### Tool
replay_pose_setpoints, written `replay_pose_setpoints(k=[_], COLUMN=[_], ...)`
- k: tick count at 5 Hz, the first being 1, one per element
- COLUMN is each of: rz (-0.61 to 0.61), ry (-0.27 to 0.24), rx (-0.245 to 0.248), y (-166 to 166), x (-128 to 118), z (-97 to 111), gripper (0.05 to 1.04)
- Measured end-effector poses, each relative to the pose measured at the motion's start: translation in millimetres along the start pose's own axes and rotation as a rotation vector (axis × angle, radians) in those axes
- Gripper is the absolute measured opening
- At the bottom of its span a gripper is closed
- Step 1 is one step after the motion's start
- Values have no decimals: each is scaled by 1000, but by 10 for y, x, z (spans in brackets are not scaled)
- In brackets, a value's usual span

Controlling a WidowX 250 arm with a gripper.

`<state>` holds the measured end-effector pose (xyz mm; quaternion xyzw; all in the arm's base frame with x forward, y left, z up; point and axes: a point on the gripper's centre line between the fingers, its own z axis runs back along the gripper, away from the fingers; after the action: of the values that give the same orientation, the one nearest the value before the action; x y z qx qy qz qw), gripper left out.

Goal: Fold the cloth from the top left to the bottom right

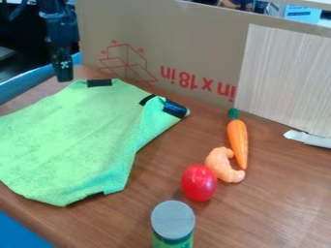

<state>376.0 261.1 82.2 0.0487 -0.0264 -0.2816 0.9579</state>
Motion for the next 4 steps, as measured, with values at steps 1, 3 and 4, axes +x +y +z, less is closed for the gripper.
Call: replay_pose_setpoints(k=[1,3,4], rz=[-23,-44,-43], ry=[-15,-24,-10], rx=[25,36,26], y=[37,51,82], x=[31,236,370], z=[1,-159,-236], gripper=[1001,1001,1001])
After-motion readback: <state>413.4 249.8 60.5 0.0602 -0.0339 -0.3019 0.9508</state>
